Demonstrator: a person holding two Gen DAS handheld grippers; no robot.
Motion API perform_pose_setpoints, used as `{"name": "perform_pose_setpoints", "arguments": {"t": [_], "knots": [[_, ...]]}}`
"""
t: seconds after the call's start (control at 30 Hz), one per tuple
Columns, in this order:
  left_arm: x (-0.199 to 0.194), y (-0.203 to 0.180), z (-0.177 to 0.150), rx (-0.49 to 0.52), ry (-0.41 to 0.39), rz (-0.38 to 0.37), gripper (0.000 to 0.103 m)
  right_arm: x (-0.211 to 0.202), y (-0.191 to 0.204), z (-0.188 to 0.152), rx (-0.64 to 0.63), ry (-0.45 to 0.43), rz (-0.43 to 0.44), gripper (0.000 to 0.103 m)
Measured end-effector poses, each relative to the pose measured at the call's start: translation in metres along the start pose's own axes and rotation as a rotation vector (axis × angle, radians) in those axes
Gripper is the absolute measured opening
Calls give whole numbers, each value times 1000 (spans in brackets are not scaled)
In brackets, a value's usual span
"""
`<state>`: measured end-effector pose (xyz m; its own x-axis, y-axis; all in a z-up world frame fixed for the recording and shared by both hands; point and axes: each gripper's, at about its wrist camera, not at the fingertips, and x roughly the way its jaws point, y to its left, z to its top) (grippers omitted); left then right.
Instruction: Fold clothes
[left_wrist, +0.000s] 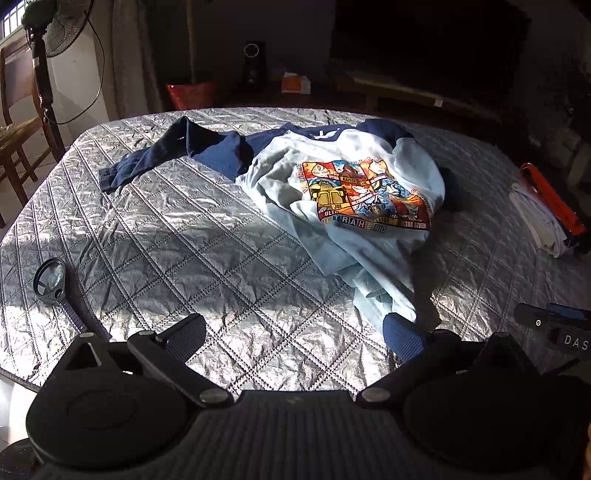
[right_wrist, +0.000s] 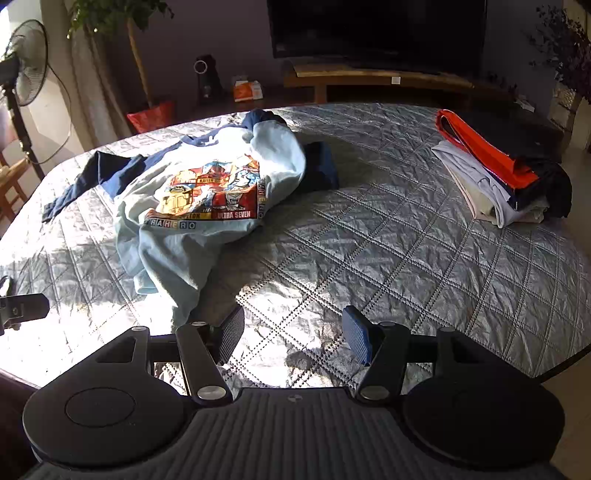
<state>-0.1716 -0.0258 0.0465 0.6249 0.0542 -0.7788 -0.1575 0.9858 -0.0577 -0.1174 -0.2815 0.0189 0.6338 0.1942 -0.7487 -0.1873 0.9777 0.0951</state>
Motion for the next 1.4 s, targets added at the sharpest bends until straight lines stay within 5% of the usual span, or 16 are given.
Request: {"name": "perform_pose_setpoints", "arguments": {"t": [0.63,0.8,0.93,1.03,1.1,1.17,1.4], "knots": [[3,5,4,-6,4,13,102,-1,9,-2,-55,3,7,69],[10,27,22,-65,-6,42,102,-6,25,-1,-103,-21,85,69],[21,47,41,-73,-23,103,102,-3,72,-3,-258,-80,181,79],[33,66,58,-97,-25,132,102,15,110,-7,-391,-78,217,73],[39,80,67,-134,-28,134,102,33,129,-7,-442,-49,227,56],[47,92,75,-164,-26,137,102,46,142,-7,-475,-38,234,51],[70,109,88,-223,-4,94,102,87,152,-3,-532,-17,194,54]]}}
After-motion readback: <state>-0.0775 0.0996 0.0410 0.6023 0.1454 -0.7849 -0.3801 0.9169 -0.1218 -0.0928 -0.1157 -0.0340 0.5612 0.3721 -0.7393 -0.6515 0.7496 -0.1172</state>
